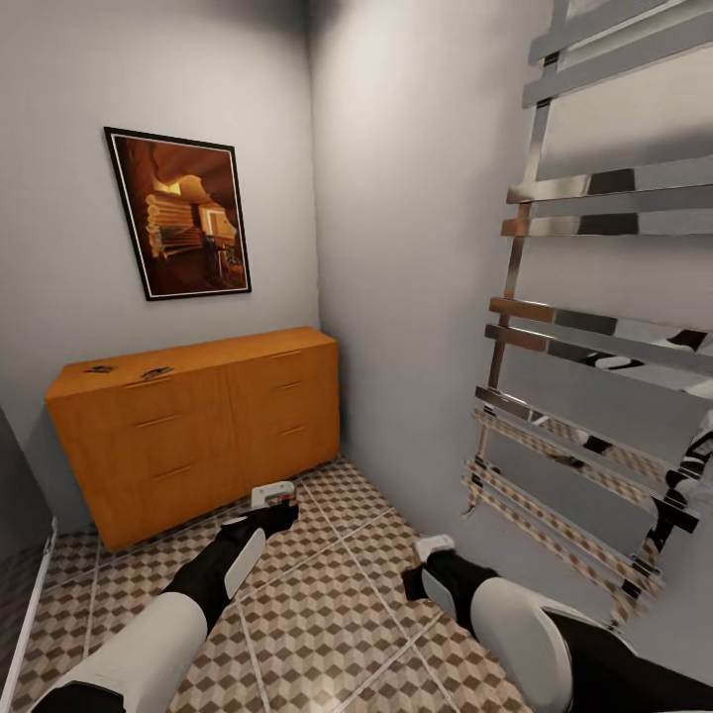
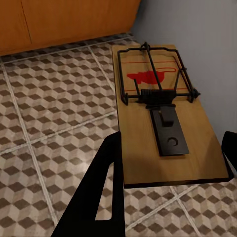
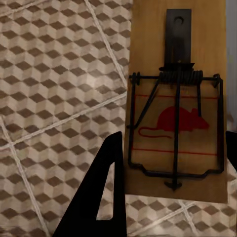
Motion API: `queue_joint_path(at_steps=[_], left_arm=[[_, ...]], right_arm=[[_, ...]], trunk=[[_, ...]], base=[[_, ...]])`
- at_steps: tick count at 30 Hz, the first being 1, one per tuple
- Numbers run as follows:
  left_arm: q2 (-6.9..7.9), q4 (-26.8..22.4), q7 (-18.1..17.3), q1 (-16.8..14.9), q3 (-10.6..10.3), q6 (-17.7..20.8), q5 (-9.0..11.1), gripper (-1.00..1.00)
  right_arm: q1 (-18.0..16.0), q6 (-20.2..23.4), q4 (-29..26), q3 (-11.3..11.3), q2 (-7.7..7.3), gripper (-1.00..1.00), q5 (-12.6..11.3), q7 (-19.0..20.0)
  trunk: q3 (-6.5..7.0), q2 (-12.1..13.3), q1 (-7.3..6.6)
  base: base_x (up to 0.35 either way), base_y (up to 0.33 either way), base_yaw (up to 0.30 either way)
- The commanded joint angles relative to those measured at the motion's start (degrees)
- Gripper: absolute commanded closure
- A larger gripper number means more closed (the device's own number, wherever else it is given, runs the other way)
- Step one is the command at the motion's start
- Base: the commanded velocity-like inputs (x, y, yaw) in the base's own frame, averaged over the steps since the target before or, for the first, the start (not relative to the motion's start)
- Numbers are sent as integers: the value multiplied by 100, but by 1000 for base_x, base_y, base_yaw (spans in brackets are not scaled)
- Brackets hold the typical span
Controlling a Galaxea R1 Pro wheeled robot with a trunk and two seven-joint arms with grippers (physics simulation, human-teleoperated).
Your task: Take the four mousetraps from the cabinet in the bathroom and place them on the bathroom floor. Make sure all four end up on the same floor surface, and ensure that at least two of them are either under or directly next to the same bathroom sink.
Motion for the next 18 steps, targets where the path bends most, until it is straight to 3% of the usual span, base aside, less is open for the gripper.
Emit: queue_joint_path(at_steps=[1,2,5,8,16,18], left_arm=[[5,-13,62,-3,-37,21,53,100],[4,-14,62,-2,-36,21,54,100],[7,-14,61,-2,-35,20,55,100],[11,-6,61,0,-34,20,51,100],[12,243,14,-2,-42,9,65,100],[12,291,-94,-3,-42,15,66,100]], right_arm=[[52,10,12,-39,56,100,189,-34],[168,8,18,-39,56,100,442,-32],[368,0,25,-46,56,100,797,-4],[496,-10,27,-54,56,100,941,9],[834,-191,31,-89,49,100,905,14],[1001,-246,31,-93,-213,100,805,31]], trunk=[[-6,-4,0],[-6,-4,0],[-6,-4,0],[-6,-4,0],[-6,-4,0],[-6,-4,0]], base=[[0,0,-10],[0,0,-7],[0,0,-4],[0,0,-2],[0,0,0],[0,0,0]])
